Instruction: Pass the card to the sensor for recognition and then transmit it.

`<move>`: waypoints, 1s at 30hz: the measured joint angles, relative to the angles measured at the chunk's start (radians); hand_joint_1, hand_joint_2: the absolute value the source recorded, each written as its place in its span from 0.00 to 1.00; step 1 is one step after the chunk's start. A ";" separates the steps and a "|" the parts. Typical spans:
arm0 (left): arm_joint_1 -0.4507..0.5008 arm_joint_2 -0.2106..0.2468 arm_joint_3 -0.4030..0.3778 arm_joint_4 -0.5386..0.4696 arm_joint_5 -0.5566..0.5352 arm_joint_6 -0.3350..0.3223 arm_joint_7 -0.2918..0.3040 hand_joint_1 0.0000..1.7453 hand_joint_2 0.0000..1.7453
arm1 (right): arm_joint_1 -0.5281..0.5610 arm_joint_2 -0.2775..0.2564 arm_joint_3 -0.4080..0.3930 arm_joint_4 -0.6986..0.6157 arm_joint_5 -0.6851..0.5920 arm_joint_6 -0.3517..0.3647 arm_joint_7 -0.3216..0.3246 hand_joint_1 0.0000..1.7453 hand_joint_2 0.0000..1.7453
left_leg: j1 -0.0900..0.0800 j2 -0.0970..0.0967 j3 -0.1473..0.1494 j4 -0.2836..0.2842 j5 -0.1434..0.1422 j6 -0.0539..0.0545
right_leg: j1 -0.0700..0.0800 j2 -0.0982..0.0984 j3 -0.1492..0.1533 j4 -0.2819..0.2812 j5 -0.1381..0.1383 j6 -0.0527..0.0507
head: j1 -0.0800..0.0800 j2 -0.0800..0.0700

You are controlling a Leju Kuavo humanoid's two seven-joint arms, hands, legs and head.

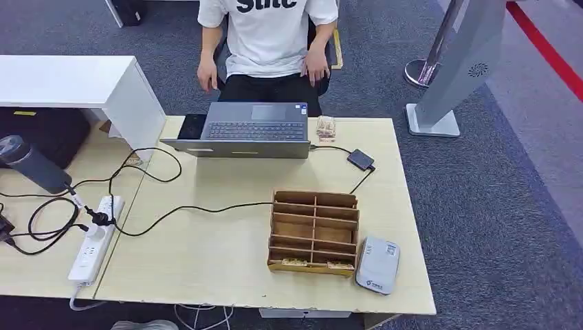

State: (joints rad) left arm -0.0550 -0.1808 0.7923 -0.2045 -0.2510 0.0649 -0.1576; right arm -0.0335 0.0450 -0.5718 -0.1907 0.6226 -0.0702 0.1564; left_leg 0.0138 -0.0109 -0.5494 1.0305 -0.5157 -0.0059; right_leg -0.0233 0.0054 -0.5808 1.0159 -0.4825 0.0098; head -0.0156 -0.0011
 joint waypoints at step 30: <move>0.000 0.000 0.000 0.000 -0.009 -0.019 -0.003 0.00 0.00 | 0.001 0.000 -0.005 0.000 0.045 0.075 -0.073 0.00 1.00 | 0.000 0.000 0.000 0.000 0.000 0.000 | 0.000 0.000 0.000 0.000 0.000 0.000 | 0.000 0.000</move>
State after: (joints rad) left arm -0.0550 -0.1808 0.7923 -0.2045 -0.2598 0.0462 -0.1606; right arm -0.0327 0.0450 -0.5768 -0.1907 0.6675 0.0049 0.0835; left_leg 0.0138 -0.0109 -0.5494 1.0305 -0.5158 -0.0059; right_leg -0.0233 0.0055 -0.5809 1.0159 -0.4825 0.0098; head -0.0156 -0.0011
